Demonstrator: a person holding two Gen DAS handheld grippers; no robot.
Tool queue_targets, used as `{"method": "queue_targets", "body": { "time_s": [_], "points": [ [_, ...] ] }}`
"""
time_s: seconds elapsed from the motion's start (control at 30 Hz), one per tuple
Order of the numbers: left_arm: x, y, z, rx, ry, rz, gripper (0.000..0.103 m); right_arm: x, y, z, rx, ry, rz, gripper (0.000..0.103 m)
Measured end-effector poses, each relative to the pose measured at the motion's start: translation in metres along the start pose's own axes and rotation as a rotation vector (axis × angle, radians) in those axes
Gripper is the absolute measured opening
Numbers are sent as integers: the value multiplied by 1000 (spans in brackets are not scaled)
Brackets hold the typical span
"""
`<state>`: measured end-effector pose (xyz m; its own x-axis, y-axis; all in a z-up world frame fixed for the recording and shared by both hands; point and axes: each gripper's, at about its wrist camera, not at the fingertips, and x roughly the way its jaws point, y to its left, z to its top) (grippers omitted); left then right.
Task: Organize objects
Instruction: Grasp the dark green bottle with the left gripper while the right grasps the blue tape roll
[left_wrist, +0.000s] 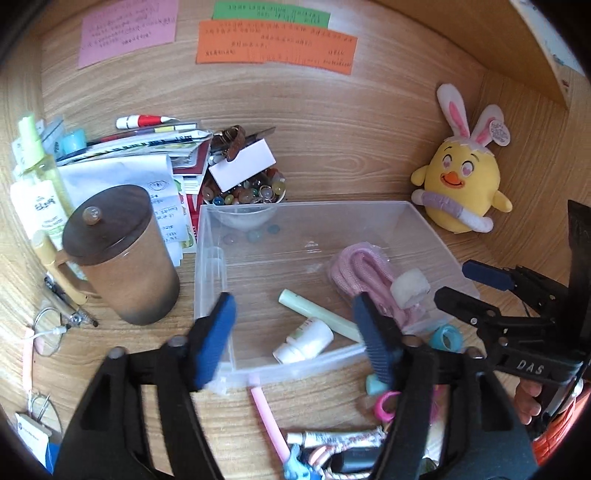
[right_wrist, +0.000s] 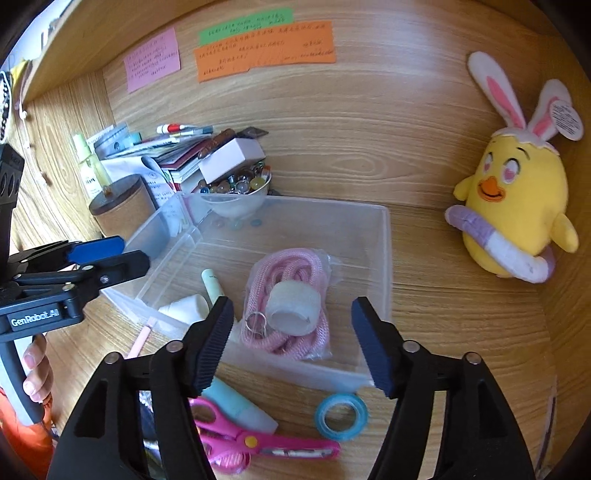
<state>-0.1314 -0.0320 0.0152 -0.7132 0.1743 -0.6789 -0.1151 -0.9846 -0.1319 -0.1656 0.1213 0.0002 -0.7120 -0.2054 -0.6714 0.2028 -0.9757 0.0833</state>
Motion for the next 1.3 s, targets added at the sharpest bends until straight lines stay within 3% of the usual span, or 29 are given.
{"method": "queue_targets", "body": {
  "time_s": [0.1, 0.47, 0.67, 0.87, 1.13, 1.3],
  "points": [
    [-12, -2, -8, -3, -13, -13, 86, -13, -8, -6, 12, -9, -18, 68],
    [-41, -23, -61, 49, 26, 2, 92, -44, -39, -49, 44, 20, -84, 72],
    [-52, -43, -95, 66, 62, -31, 94, -45, -52, -70, 52, 48, -116, 72],
    [-52, -60, -116, 61, 125, -80, 95, -32, -61, -82, 72, 101, -84, 72],
    [-41, -70, -133, 61, 173, -81, 95, 0, -52, -69, 94, 148, -11, 72],
    [-33, -72, -137, 60, 180, -77, 94, 21, -38, -65, 68, 199, -11, 66]
  ]
}}
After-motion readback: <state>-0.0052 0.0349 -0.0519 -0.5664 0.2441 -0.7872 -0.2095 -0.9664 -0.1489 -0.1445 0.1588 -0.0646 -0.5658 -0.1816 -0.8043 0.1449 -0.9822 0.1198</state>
